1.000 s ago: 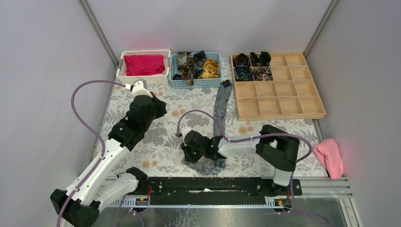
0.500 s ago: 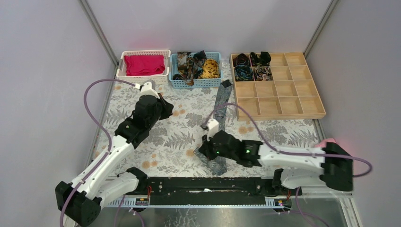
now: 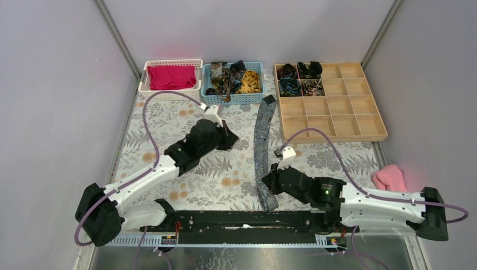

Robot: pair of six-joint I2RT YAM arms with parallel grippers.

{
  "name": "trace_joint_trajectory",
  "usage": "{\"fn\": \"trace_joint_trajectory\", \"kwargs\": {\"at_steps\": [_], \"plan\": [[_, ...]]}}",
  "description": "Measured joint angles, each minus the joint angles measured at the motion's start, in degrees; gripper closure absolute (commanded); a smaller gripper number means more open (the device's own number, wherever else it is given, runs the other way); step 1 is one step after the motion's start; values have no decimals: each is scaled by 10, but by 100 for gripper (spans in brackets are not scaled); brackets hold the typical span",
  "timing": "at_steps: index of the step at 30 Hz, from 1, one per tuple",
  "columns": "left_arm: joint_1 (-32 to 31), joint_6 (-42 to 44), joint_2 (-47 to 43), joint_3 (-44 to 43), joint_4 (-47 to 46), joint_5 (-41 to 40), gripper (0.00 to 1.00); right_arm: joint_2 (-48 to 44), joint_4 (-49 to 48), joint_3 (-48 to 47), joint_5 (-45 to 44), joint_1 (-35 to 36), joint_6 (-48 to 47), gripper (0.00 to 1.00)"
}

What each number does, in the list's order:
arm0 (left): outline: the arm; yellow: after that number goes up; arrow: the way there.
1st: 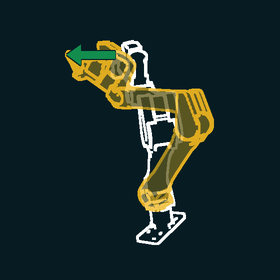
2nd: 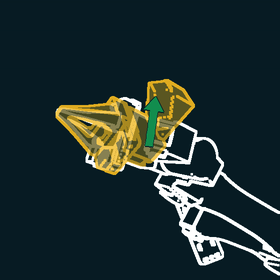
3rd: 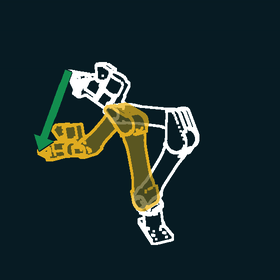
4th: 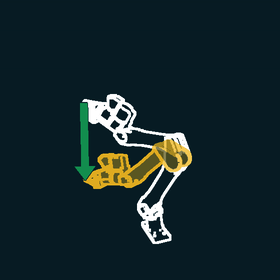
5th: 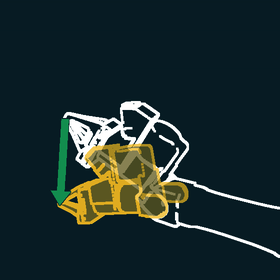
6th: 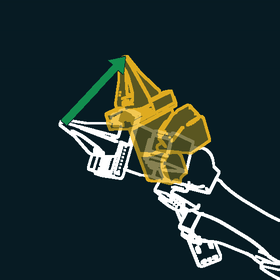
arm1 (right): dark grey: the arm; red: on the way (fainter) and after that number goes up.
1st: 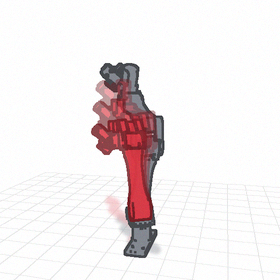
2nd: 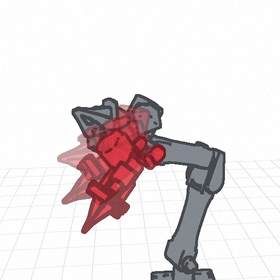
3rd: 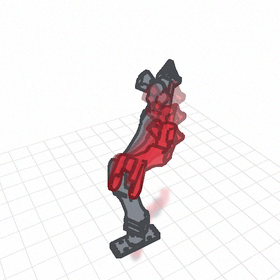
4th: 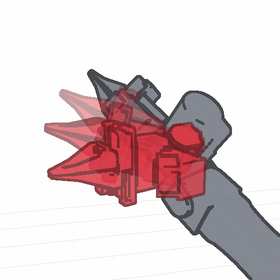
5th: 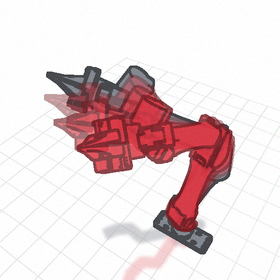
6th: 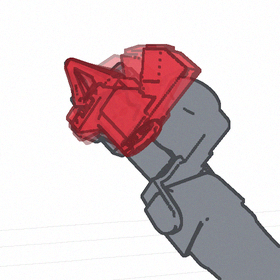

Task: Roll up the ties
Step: Roll the tie at the center of the board.

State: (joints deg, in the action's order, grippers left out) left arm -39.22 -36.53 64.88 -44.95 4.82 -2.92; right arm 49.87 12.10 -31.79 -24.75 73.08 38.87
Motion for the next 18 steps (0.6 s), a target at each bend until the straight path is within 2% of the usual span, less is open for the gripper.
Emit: {"fn": "trace_joint_trajectory", "kwargs": {"at_steps": [5,8,14,18], "plan": [[-88,-10,24,11,-24,-9,100,-70,47,6,-49,20,45,100],[-133,-26,26,56,-43,-17,100,-94,79,5,-81,27,63,100],[-182,-54,52,137,-80,-25,100,-68,139,-19,-130,27,82,100],[-211,-55,78,143,-113,-35,100,-30,151,-48,-150,28,79,100]]}}
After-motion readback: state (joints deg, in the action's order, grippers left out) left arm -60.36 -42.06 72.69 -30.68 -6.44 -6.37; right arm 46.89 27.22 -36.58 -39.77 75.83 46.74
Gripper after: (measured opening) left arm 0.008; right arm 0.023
